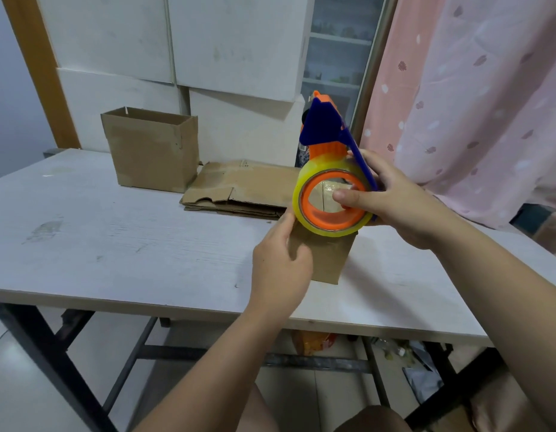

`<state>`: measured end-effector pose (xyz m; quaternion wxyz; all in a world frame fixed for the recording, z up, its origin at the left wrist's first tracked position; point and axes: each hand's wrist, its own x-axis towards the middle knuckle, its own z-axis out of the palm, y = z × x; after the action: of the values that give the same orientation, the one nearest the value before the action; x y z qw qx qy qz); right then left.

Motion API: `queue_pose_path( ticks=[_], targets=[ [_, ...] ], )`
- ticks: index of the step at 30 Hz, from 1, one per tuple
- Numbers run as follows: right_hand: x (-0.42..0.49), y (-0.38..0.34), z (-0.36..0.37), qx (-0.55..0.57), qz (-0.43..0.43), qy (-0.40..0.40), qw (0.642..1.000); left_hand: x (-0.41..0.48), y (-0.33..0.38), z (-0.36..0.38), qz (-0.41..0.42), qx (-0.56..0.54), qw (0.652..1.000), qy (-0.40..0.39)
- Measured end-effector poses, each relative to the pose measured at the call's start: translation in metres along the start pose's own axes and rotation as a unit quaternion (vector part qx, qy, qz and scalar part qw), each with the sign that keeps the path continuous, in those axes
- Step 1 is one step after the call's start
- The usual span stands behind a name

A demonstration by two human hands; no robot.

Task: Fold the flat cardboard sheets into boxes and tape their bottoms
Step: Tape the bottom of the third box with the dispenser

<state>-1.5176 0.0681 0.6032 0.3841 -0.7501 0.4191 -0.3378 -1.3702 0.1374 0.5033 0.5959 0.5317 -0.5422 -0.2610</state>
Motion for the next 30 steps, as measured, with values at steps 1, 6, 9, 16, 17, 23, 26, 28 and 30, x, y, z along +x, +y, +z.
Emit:
queue_pose_path(
  ticks=[1,6,9,16,17,23,26,28,30],
  targets=[
    [0.000,0.001,0.000,0.000,0.000,0.001,1.000,-0.001,-0.003,0.001,-0.010,-0.007,1.000,0.007],
    [0.001,0.003,0.001,0.009,-0.006,0.008,1.000,0.001,-0.007,0.001,-0.012,0.013,1.000,0.008],
    [-0.001,0.003,0.002,0.016,-0.010,0.004,1.000,0.009,-0.002,0.000,0.057,0.089,0.994,0.040],
    [-0.006,0.006,0.006,0.024,-0.031,0.022,0.999,0.018,-0.008,0.001,0.129,0.212,0.967,0.063],
    [-0.006,0.007,0.006,0.025,-0.035,0.025,0.999,0.019,-0.008,0.000,0.139,0.228,0.961,0.072],
    [-0.003,0.002,-0.002,0.012,-0.061,0.014,0.998,0.019,-0.007,-0.003,0.210,0.289,0.930,0.082],
    [-0.002,-0.002,-0.008,-0.026,-0.099,0.006,0.995,0.019,-0.009,-0.003,0.220,0.305,0.923,0.077],
    [-0.003,-0.005,-0.012,-0.033,-0.110,-0.008,0.993,0.020,-0.010,-0.002,0.235,0.328,0.913,0.068],
    [-0.002,-0.005,-0.016,-0.025,-0.115,-0.023,0.993,0.022,-0.011,0.000,0.244,0.345,0.905,0.047]
  ],
)
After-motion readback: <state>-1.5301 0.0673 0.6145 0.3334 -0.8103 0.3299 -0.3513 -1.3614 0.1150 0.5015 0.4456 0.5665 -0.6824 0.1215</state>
